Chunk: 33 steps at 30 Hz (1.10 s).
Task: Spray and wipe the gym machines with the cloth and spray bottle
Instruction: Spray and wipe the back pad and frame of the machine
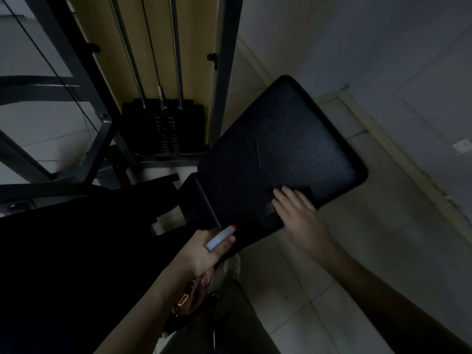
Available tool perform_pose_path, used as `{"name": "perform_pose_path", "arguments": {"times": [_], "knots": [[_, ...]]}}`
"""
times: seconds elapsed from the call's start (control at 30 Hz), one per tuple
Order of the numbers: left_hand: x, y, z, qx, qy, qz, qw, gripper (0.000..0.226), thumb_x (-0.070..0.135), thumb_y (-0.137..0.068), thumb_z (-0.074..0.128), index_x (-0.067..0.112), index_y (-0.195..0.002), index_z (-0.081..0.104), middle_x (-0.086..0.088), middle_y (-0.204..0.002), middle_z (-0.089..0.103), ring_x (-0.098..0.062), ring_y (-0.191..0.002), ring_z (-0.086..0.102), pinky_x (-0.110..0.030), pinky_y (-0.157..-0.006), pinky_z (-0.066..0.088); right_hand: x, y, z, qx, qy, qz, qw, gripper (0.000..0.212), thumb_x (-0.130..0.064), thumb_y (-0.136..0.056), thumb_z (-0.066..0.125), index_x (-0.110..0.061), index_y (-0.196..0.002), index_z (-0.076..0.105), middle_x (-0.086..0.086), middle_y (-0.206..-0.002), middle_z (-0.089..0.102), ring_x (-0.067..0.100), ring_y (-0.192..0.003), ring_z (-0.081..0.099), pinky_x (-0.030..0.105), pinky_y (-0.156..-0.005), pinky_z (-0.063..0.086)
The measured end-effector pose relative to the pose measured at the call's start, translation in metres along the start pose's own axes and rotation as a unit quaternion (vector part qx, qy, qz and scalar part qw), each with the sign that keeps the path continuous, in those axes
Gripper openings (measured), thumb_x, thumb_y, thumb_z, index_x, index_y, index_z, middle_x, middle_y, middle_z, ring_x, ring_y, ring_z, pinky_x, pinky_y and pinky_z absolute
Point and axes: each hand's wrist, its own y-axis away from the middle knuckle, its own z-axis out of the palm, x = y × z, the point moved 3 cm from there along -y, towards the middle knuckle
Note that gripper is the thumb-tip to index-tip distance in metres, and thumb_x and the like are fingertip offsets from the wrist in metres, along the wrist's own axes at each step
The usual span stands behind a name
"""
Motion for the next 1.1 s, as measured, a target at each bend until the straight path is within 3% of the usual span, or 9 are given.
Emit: {"name": "perform_pose_path", "arguments": {"times": [0.17,0.23,0.3,0.4,0.5,0.63,0.73,0.93,1.1], "knots": [[-0.010,0.002,0.006,-0.007,-0.008,-0.041,0.999,0.011,0.036,-0.095,0.054,0.037,-0.084,0.057,0.003,-0.074,0.061,0.004,-0.057,0.057,-0.010,-0.052,0.041,0.000,-0.025,-0.002,0.038,0.004,0.084,0.996,0.036,-0.004,-0.085,0.042,-0.001,-0.111,0.066,0.016,-0.131,0.056,0.033,-0.124,0.051,0.044,-0.110,0.027],[-0.012,0.004,0.006,-0.007,-0.021,-0.062,0.998,0.010,0.037,-0.096,0.052,0.039,-0.086,0.053,0.006,-0.080,0.059,0.004,-0.063,0.058,-0.007,-0.053,0.040,-0.019,-0.041,0.016,0.012,-0.011,0.040,0.999,0.033,0.000,-0.078,0.054,0.000,-0.108,0.068,0.017,-0.129,0.058,0.034,-0.122,0.052,0.047,-0.108,0.031],[-0.014,0.005,0.008,-0.006,-0.038,-0.071,0.997,0.013,0.035,-0.098,0.051,0.040,-0.086,0.049,0.009,-0.081,0.056,0.001,-0.067,0.055,-0.007,-0.054,0.039,-0.040,-0.049,0.033,-0.041,-0.035,-0.029,0.998,0.041,0.004,-0.060,0.075,-0.001,-0.100,0.071,0.017,-0.122,0.062,0.034,-0.116,0.057,0.050,-0.102,0.037],[-0.020,0.003,0.010,0.012,-0.048,-0.094,0.994,0.008,0.036,-0.096,0.053,0.032,-0.090,0.051,0.012,-0.080,0.054,0.002,-0.068,0.052,-0.010,-0.056,0.037,-0.052,-0.048,0.044,-0.091,-0.062,-0.081,0.991,0.046,0.005,-0.049,0.083,-0.004,-0.093,0.073,0.014,-0.116,0.066,0.031,-0.111,0.061,0.047,-0.098,0.043],[-0.028,-0.001,0.013,0.008,-0.043,-0.125,0.991,0.018,0.041,-0.094,0.055,0.023,-0.096,0.058,0.002,-0.087,0.060,-0.004,-0.073,0.054,-0.019,-0.065,0.043,-0.047,-0.041,0.042,-0.078,-0.070,-0.064,0.992,0.046,0.006,-0.054,0.081,-0.004,-0.098,0.072,0.013,-0.119,0.065,0.031,-0.115,0.059,0.046,-0.101,0.040],[-0.031,-0.005,0.017,0.021,-0.043,-0.141,0.989,0.017,0.041,-0.094,0.056,0.025,-0.090,0.057,0.006,-0.082,0.058,-0.004,-0.071,0.055,-0.016,-0.059,0.039,-0.036,-0.038,0.032,-0.036,-0.052,-0.024,0.998,0.042,0.005,-0.063,0.074,-0.002,-0.105,0.070,0.015,-0.123,0.062,0.032,-0.119,0.056,0.046,-0.103,0.039],[-0.039,-0.007,0.023,0.008,-0.036,-0.159,0.987,0.025,0.043,-0.093,0.056,0.019,-0.098,0.062,0.002,-0.087,0.063,-0.008,-0.076,0.061,-0.018,-0.061,0.043,-0.034,-0.038,0.030,-0.026,-0.054,-0.014,0.998,0.040,0.004,-0.068,0.070,-0.001,-0.107,0.068,0.016,-0.124,0.061,0.033,-0.120,0.054,0.046,-0.104,0.039],[-0.044,-0.007,0.023,0.005,-0.044,-0.155,0.987,0.021,0.037,-0.096,0.053,0.020,-0.091,0.063,-0.003,-0.086,0.067,-0.012,-0.074,0.063,-0.023,-0.067,0.050,-0.035,-0.039,0.031,-0.032,-0.060,-0.012,0.998,0.038,0.004,-0.069,0.067,-0.001,-0.107,0.068,0.016,-0.125,0.061,0.033,-0.121,0.053,0.046,-0.106,0.038],[-0.038,-0.002,0.013,0.056,0.006,-0.142,0.988,0.007,0.029,-0.097,0.053,0.023,-0.095,0.056,0.003,-0.081,0.058,-0.006,-0.071,0.056,-0.015,-0.060,0.043,-0.035,-0.039,0.033,-0.032,-0.055,-0.017,0.998,0.038,-0.003,-0.082,0.041,-0.001,-0.108,0.068,0.015,-0.126,0.060,0.032,-0.122,0.052,0.046,-0.107,0.038]]}}
